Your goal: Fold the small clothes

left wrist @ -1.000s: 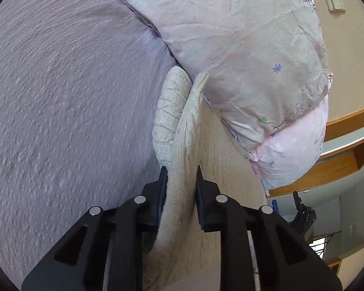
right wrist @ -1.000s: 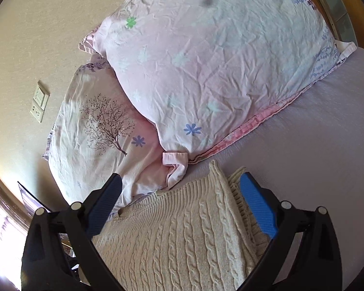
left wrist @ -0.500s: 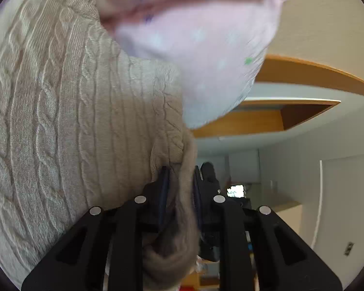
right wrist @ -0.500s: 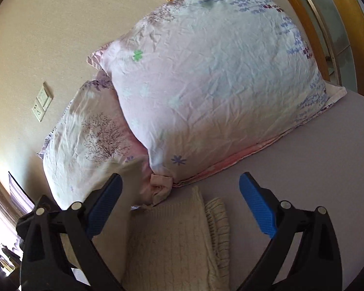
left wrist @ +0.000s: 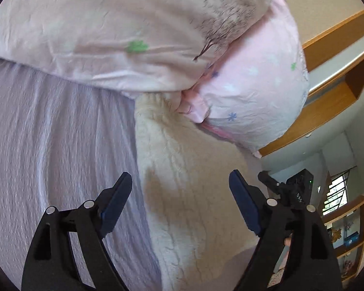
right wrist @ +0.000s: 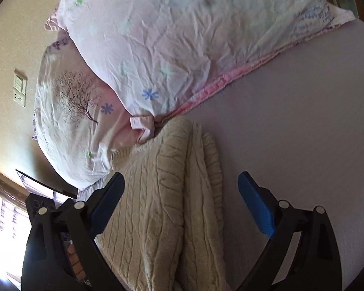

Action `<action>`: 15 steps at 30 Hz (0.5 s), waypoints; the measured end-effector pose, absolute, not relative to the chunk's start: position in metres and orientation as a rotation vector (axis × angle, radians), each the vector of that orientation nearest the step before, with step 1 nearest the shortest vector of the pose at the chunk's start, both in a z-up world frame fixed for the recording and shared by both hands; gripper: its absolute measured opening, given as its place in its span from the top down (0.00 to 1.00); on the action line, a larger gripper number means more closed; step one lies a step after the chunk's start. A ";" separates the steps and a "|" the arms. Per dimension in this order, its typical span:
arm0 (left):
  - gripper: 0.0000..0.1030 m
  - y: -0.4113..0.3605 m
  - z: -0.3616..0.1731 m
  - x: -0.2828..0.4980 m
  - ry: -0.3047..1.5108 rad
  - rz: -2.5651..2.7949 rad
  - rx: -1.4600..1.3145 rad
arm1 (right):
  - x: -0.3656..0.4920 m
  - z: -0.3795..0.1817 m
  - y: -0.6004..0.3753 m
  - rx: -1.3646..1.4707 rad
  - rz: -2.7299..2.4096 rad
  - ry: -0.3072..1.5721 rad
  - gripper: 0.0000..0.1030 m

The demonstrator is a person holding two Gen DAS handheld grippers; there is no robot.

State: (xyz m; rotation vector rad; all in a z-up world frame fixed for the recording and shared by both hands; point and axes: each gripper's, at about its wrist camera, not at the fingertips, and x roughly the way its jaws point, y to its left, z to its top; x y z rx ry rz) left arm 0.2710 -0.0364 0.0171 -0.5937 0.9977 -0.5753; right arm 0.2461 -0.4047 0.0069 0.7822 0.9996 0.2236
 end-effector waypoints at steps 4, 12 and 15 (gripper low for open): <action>0.20 -0.054 -0.013 0.270 1.091 -0.591 -0.552 | 0.249 -0.005 -0.394 0.773 0.260 1.055 0.18; 0.60 -0.045 -0.008 0.261 1.018 -0.634 -0.568 | 0.239 -0.005 -0.383 0.912 0.415 0.982 0.69; 0.63 -0.016 0.016 0.242 0.990 -0.663 -0.511 | 0.237 0.001 -0.357 0.947 0.573 0.972 0.70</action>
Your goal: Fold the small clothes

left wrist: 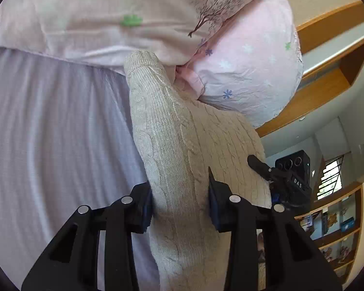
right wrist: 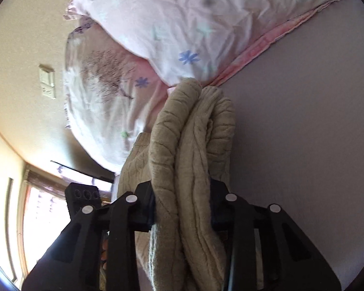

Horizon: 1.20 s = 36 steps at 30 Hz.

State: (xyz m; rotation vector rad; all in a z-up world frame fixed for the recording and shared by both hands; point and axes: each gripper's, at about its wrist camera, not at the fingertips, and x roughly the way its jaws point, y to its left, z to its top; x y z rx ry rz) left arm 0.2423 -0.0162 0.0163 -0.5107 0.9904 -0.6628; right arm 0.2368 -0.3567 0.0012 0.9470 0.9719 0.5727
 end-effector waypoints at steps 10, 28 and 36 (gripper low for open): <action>0.37 0.052 0.055 0.204 0.781 -0.353 -0.248 | 0.192 0.054 -0.298 0.651 0.467 0.850 0.48; 0.01 0.028 0.024 0.090 0.773 -0.154 0.030 | 0.161 0.038 -0.290 0.575 0.209 0.926 0.77; 0.01 0.008 -0.006 0.096 0.895 -0.184 0.082 | 0.088 0.064 -0.252 0.158 0.069 0.891 0.02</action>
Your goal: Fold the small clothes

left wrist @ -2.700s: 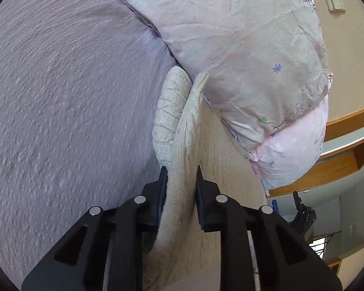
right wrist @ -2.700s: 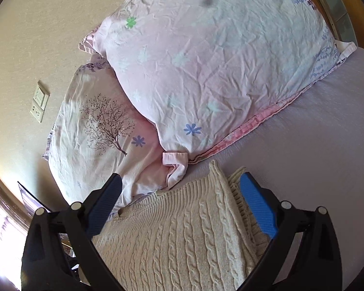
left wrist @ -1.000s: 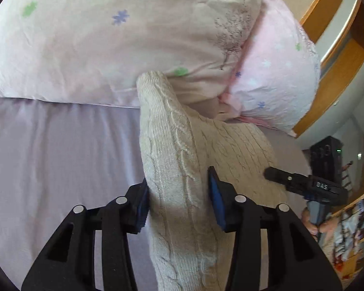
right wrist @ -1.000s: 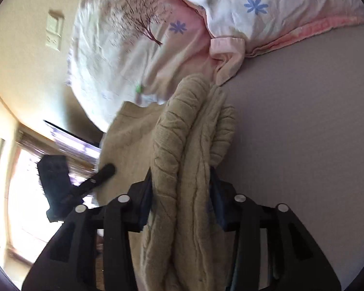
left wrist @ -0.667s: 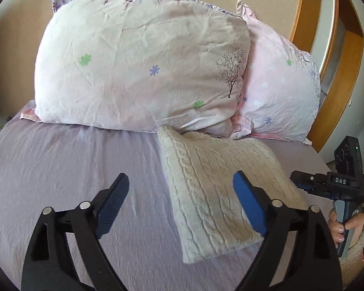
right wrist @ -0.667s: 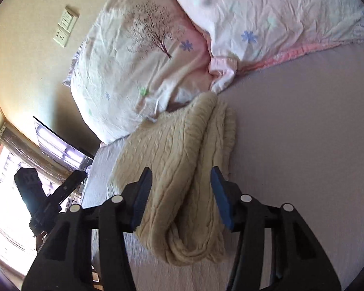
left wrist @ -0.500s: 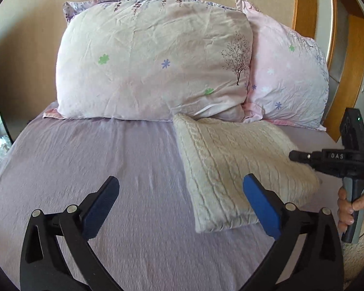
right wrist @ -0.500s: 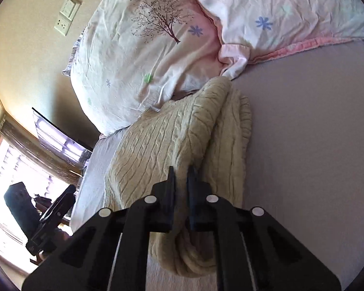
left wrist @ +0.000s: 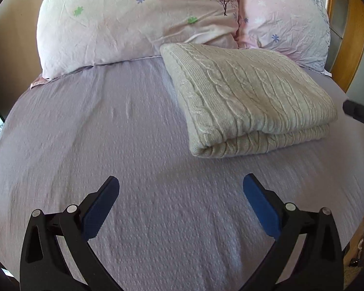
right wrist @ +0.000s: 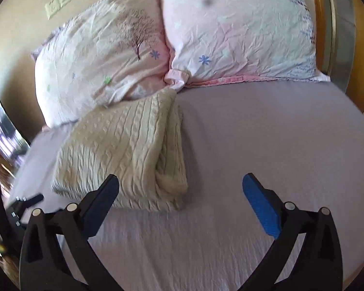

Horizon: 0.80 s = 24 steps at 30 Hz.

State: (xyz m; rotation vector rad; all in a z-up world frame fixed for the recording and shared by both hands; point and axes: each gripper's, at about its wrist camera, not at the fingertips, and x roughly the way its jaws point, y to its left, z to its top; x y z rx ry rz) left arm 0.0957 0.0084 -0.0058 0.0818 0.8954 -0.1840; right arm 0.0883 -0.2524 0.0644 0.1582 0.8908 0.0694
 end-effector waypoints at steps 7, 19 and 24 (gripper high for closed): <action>0.01 0.000 -0.014 0.098 0.932 -0.154 0.098 | 0.081 0.029 -0.220 0.045 0.050 0.976 0.02; 0.01 -0.001 -0.014 0.100 0.927 -0.153 0.118 | 0.090 0.016 -0.204 0.017 0.050 1.048 0.02; 0.01 -0.001 -0.014 0.100 0.926 -0.156 0.118 | 0.090 0.016 -0.204 0.017 0.049 1.048 0.02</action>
